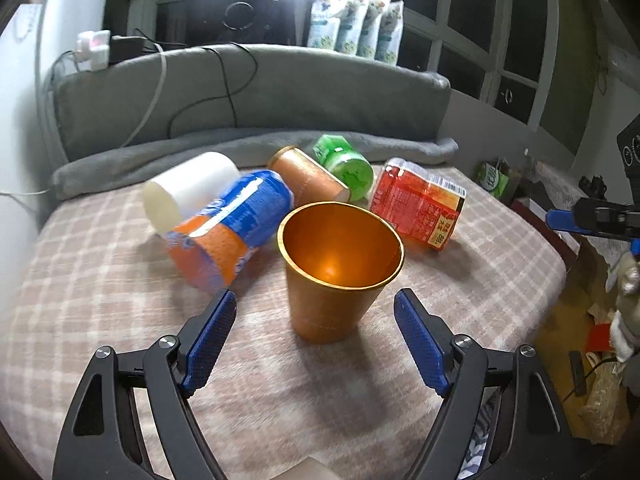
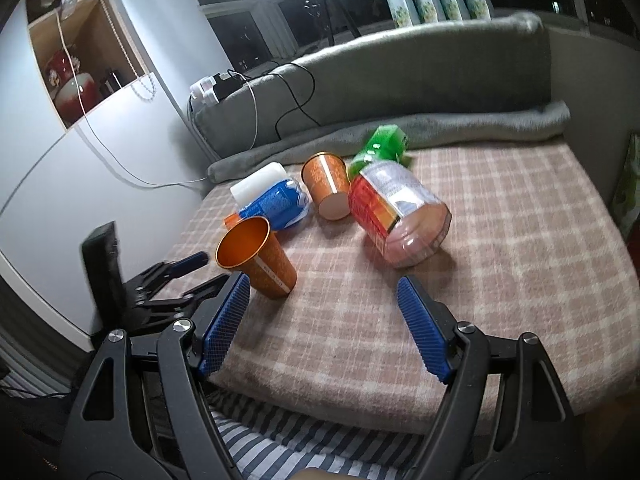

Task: Flip cup upright
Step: 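Open the right tool and withdraw it from the cup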

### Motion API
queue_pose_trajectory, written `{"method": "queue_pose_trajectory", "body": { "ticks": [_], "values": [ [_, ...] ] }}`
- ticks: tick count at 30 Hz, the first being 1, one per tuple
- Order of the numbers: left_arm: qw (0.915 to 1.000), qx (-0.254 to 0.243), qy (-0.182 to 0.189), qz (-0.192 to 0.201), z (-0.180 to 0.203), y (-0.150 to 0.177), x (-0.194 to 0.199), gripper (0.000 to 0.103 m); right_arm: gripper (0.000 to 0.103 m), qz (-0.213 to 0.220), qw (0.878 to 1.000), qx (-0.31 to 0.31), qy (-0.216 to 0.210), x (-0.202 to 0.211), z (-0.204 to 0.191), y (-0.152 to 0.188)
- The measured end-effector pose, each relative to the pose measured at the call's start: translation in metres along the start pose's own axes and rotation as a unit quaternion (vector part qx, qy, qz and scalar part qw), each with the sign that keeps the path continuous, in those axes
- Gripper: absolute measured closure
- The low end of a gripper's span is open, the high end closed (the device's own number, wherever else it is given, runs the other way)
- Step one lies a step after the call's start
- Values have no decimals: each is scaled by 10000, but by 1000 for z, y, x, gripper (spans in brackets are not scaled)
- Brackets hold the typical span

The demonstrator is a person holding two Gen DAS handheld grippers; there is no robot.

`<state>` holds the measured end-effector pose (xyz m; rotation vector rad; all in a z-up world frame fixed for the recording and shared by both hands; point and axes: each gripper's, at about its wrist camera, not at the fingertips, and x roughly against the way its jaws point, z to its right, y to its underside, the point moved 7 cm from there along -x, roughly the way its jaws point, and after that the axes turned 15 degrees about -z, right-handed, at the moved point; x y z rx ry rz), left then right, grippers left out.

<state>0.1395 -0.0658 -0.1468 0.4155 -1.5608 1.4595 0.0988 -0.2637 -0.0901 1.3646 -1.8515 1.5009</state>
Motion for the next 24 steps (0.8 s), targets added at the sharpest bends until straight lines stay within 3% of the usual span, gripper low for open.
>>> {"method": "queue_pose_trajectory", "body": {
  "ticks": [6, 10, 12, 16, 22, 24],
  "values": [
    [9990, 284, -241, 255, -7, 6, 34, 22, 24, 257, 9984, -11, 511, -3, -2, -6],
    [9949, 531, -564, 653, -11, 6, 63, 22, 21, 580, 9934, 1, 989, 2, -3, -10],
    [9906, 683, -704, 949, -12, 5, 82, 22, 13, 817, 9894, 25, 1201, 9, -5, -12],
    [9781, 936, -1135, 1472, -18, 2, 114, 22, 10, 1185, 9817, 15, 1491, 22, -8, -16],
    [9648, 981, -1498, 1924, -19, -4, 138, 17, 1, 1597, 9669, -61, 1987, 34, -9, -17],
    [9625, 986, -1532, 2009, -18, -6, 141, 11, 0, 1727, 9607, -72, 2170, 38, -9, -17]
  ]
}}
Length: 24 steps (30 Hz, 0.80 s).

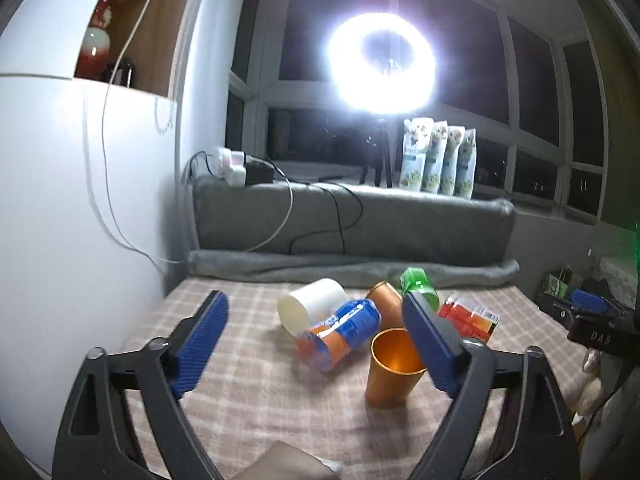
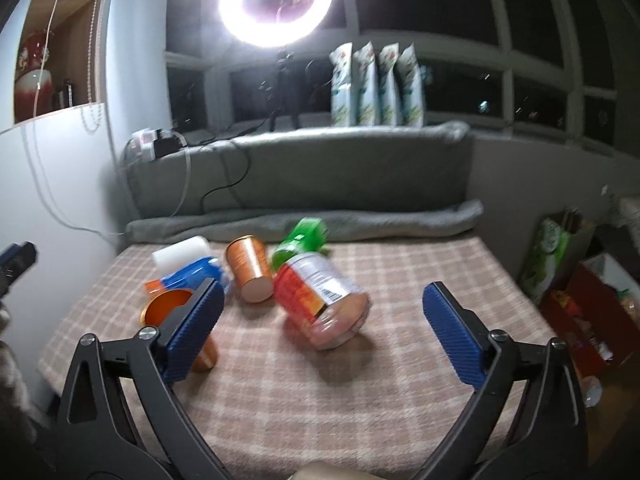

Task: Flip cup upright

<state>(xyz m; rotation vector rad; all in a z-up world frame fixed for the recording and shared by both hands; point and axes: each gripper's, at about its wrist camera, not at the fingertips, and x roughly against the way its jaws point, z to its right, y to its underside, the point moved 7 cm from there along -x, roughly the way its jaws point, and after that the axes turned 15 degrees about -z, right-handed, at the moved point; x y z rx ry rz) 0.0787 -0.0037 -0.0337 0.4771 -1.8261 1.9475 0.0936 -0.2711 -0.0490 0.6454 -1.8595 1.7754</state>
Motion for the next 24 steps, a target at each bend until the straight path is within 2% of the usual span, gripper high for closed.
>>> {"method": "queue_pose_trajectory", "body": {
  "ticks": [24],
  "values": [
    [9999, -7, 171, -6, 7, -1, 10, 11, 0, 220, 9996, 17, 177, 11, -4, -8]
  ]
}}
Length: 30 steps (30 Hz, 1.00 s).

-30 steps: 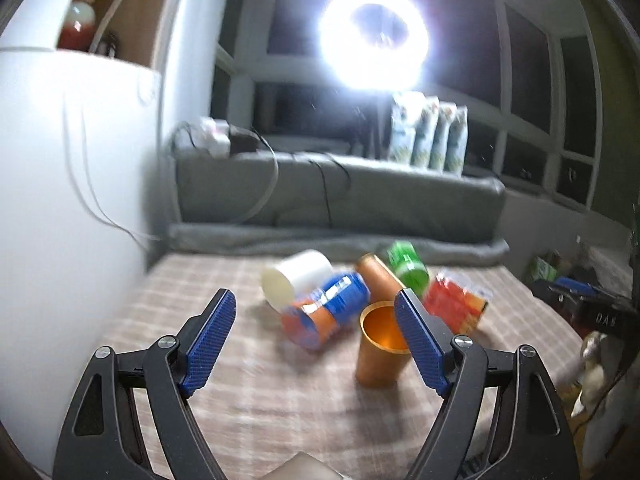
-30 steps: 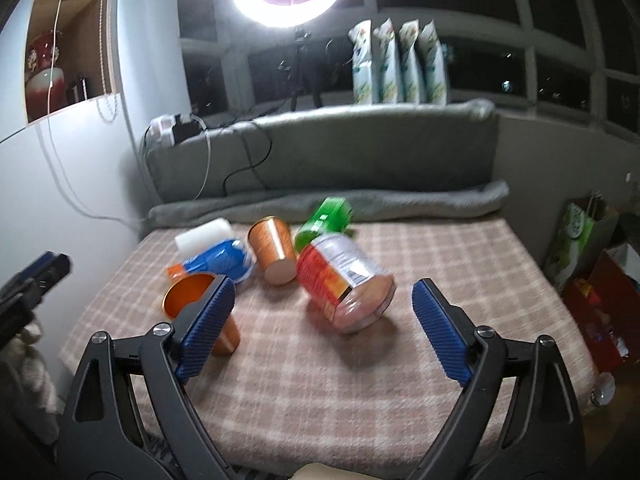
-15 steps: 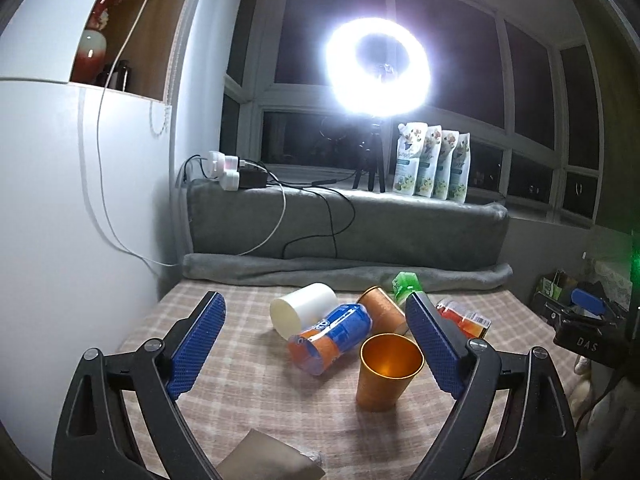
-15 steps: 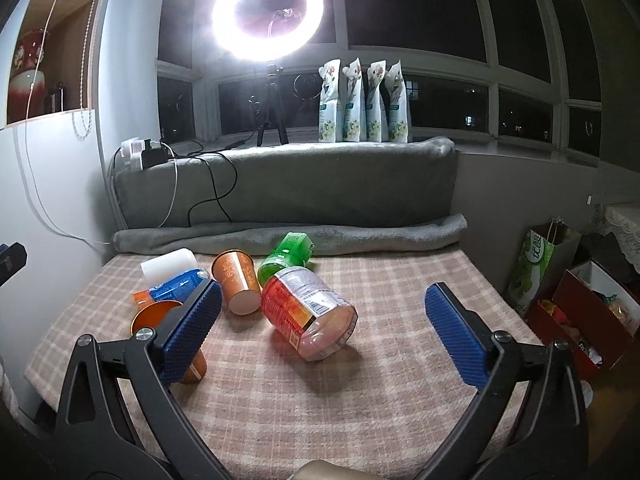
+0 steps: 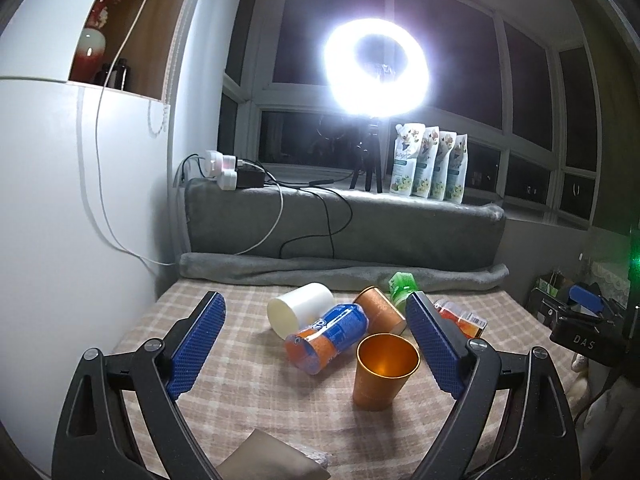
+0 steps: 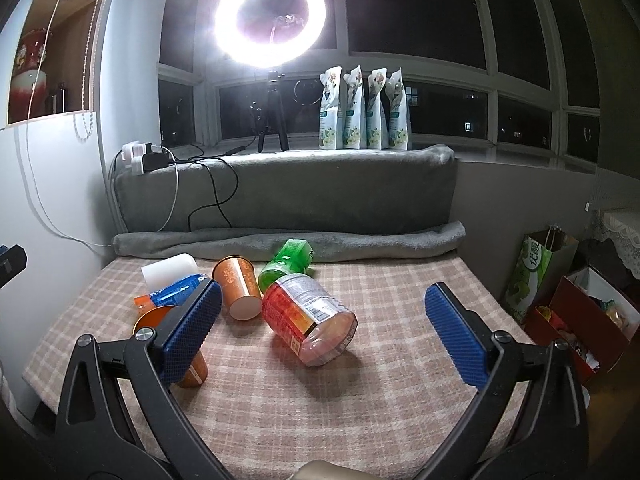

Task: Flip cup upright

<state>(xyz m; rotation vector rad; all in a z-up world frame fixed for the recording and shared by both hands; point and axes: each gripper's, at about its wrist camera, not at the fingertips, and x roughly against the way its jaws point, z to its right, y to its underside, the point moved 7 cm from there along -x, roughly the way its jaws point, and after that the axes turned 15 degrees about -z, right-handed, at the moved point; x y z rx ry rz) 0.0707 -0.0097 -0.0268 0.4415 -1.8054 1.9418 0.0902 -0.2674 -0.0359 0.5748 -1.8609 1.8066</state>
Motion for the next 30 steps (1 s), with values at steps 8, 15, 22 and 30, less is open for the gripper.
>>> {"method": "queue_pose_trajectory", "body": {
  "ticks": [8, 15, 22, 30],
  "values": [
    [10000, -29, 17, 24, 1, -1, 1, 11, 0, 16, 10000, -3, 16, 0, -1, -1],
    [10000, -34, 22, 32, 1, -1, 2, 11, 0, 11, 10000, 9, 18, 0, 0, -1],
    [10000, -41, 23, 26, 2, -1, 2, 11, 0, 11, 10000, 3, 18, 0, 0, -1],
    [10000, -31, -13, 17, 0, -1, 1, 11, 0, 1, 10000, -10, 13, -1, 1, -1]
  ]
}}
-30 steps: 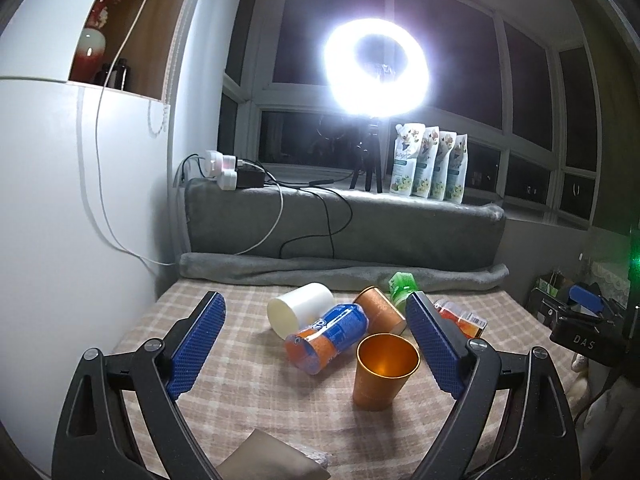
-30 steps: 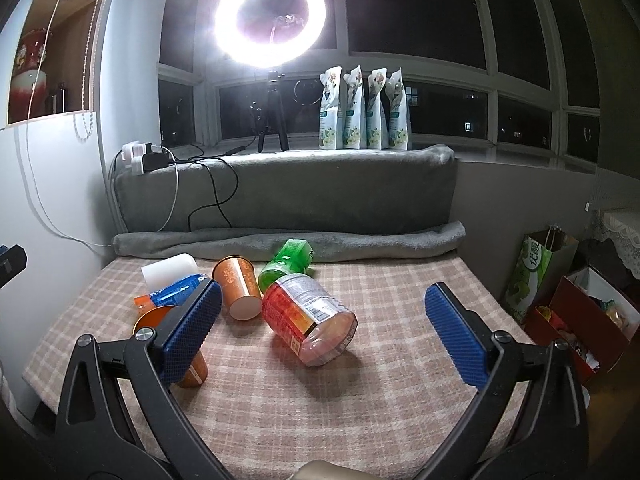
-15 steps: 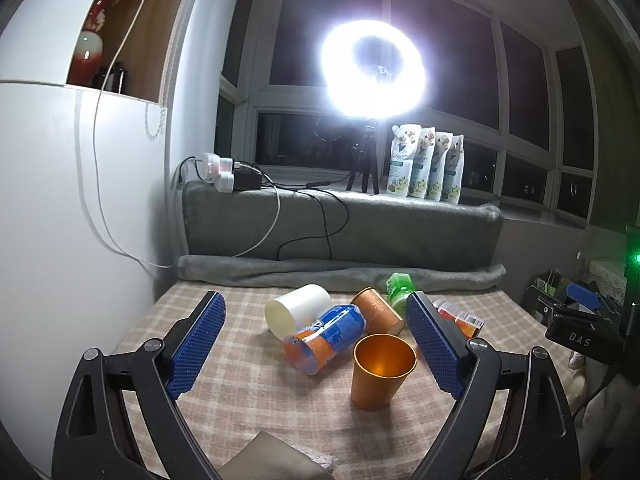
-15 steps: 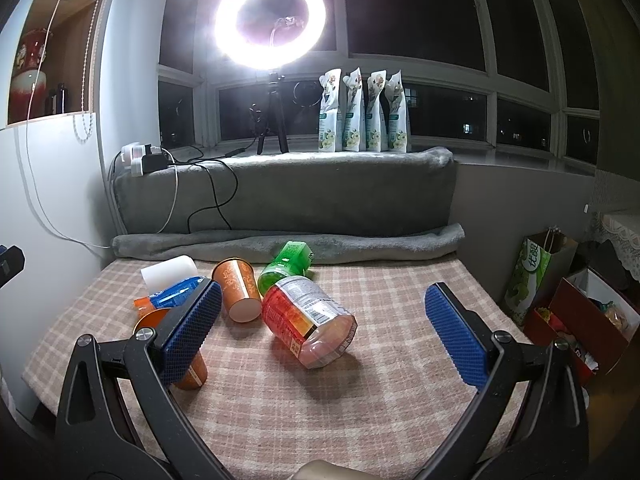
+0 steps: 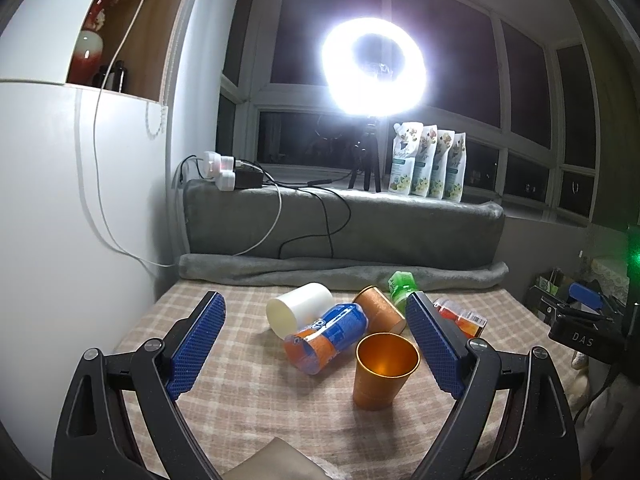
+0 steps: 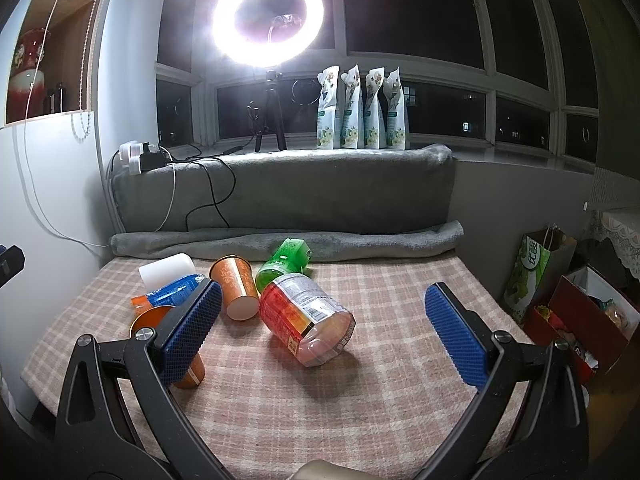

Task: Flip cup upright

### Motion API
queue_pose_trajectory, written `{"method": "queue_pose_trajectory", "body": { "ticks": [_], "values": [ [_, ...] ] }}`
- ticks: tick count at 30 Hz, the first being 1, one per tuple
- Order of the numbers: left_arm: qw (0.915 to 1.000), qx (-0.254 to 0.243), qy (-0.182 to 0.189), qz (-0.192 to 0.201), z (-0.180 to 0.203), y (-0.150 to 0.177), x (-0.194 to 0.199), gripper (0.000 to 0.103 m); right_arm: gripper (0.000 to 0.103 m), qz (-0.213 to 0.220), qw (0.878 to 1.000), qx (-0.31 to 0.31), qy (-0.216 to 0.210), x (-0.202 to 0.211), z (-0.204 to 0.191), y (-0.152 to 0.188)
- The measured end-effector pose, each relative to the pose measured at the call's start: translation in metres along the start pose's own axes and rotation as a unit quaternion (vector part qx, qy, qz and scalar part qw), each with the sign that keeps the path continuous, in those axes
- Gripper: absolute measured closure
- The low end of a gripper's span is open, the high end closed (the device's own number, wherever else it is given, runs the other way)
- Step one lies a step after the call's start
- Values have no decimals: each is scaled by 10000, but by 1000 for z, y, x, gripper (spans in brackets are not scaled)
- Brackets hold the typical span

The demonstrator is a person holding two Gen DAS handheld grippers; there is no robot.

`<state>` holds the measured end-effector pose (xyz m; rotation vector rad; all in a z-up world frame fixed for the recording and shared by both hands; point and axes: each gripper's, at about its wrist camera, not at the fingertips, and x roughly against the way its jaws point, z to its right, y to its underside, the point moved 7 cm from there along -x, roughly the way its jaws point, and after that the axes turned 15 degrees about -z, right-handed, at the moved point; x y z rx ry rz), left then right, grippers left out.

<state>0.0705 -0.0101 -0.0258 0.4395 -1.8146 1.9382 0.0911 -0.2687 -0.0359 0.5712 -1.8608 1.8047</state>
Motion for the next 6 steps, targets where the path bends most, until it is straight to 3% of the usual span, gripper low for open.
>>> {"method": "queue_pose_trajectory", "body": {
  "ticks": [6],
  "values": [
    [10000, -48, -19, 54, 1, -1, 0, 11, 0, -1, 10000, -3, 2, 0, 0, 0]
  ]
}}
